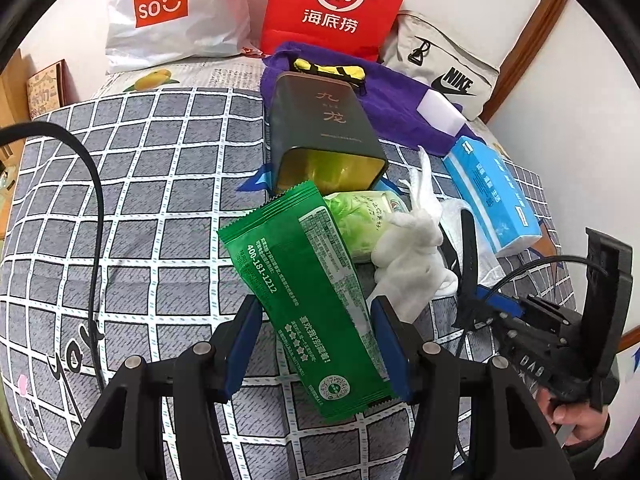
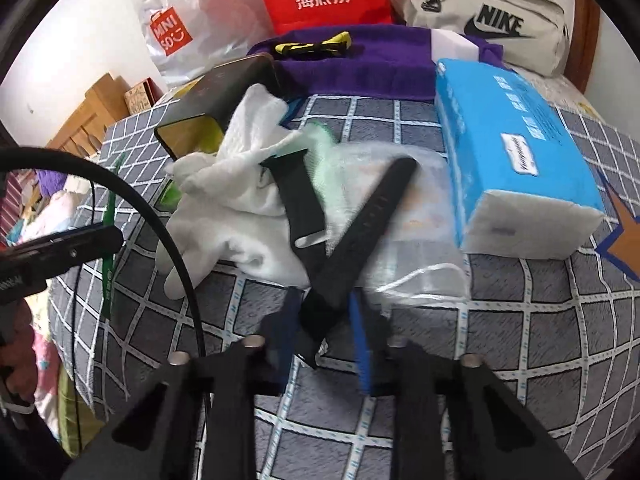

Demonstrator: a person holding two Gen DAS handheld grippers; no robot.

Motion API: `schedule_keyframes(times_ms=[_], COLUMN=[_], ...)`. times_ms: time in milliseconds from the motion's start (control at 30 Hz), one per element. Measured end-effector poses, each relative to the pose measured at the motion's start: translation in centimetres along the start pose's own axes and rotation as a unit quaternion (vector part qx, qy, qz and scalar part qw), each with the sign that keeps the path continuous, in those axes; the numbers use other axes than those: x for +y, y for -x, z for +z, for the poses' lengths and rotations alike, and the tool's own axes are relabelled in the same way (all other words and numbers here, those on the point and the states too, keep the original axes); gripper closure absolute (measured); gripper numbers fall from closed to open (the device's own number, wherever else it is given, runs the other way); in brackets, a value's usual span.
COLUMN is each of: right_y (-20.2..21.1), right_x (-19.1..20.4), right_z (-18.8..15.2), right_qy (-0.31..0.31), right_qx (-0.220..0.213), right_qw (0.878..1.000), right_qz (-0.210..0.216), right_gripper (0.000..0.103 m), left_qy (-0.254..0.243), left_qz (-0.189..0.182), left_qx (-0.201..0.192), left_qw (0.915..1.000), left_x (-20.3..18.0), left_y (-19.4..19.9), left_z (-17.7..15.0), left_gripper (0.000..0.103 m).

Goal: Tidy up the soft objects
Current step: 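Close the right tool on the black watch strap and lift it while the left tool holds the packet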

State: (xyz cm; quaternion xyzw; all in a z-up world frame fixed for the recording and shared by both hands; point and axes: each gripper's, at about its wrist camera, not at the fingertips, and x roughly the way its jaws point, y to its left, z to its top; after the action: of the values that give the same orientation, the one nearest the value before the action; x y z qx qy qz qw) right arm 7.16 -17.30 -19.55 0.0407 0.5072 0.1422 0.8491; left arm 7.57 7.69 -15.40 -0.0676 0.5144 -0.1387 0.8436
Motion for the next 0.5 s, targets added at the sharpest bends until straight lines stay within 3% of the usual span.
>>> schedule_keyframes(times_ms=[133,333,367,433,500], right_y=[1.2,2.7,2.8,2.6,2.1], right_x=[-0.9,-1.5,-1.4,-1.0,-0.5], right_z=[-0.4,-1.0,-0.9,-0.4,0.1], right_qy=[0.007,0.013,0.013,0.014,0.024], right_qx=[0.005,0.002,-0.003,-0.008,-0.014], right_qw=[1.000,1.000,1.000,1.000,1.000], right_qz=[0.002,-0.001,0.000,0.003,-0.002], right_gripper=[0.092,0.090,0.087,0.064,0.059], left_qy=[-0.003,-0.006,-0.006,-0.008,-0.008], left_qz=[-0.001,-0.001,0.000,0.001,0.004], left_qx=[0.003,0.005,0.005,0.007,0.009], left_qw=[1.0000,1.0000,1.0000,0.9999,0.9999], left_x=[-0.1,-0.1,-0.1,-0.1,-0.1], left_y=[-0.1,-0.1,-0.1,-0.1,-0.1], left_z=[-0.1,-0.2,-0.2,-0.3,-0.2], left_gripper=[0.048,0.048,0.048,0.048,0.048])
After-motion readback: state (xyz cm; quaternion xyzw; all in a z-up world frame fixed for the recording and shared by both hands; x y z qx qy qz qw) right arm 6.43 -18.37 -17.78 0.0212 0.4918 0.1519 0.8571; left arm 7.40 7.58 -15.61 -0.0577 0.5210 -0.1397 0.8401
